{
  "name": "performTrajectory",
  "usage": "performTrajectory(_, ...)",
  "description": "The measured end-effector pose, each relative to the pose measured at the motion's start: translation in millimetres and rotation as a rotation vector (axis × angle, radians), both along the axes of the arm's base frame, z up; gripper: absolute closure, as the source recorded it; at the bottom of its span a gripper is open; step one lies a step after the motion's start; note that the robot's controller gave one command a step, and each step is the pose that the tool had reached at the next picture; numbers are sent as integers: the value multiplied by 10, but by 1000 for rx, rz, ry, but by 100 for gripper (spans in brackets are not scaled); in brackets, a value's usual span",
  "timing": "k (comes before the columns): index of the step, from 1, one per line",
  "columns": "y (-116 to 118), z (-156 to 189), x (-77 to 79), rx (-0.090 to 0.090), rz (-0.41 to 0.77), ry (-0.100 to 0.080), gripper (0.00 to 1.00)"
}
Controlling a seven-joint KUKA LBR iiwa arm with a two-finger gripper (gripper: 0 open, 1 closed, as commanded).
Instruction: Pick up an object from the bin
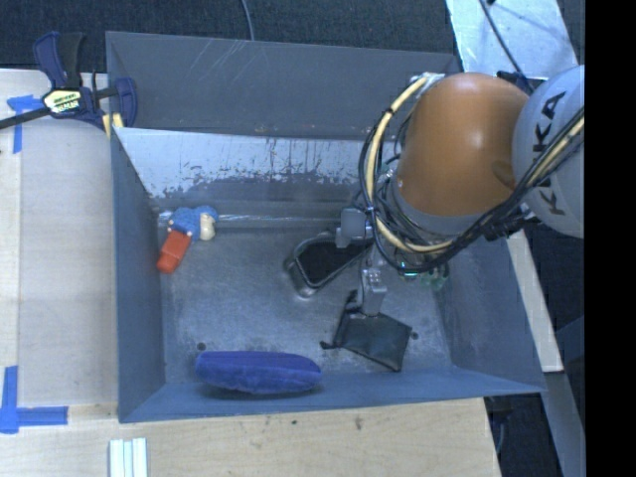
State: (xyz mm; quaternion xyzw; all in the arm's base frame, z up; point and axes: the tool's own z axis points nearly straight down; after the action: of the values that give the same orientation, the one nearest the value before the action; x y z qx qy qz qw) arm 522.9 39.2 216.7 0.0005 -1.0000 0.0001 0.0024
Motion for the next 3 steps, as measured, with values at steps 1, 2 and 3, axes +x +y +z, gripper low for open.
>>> performTrajectory(1,-576,-1501,-372,0,88,-4,0)
performTrajectory(2,-503,-1151,-307,0,48,-11,0)
performTrajectory(3,-645,-1073,-219,-1,-348,-10,0)
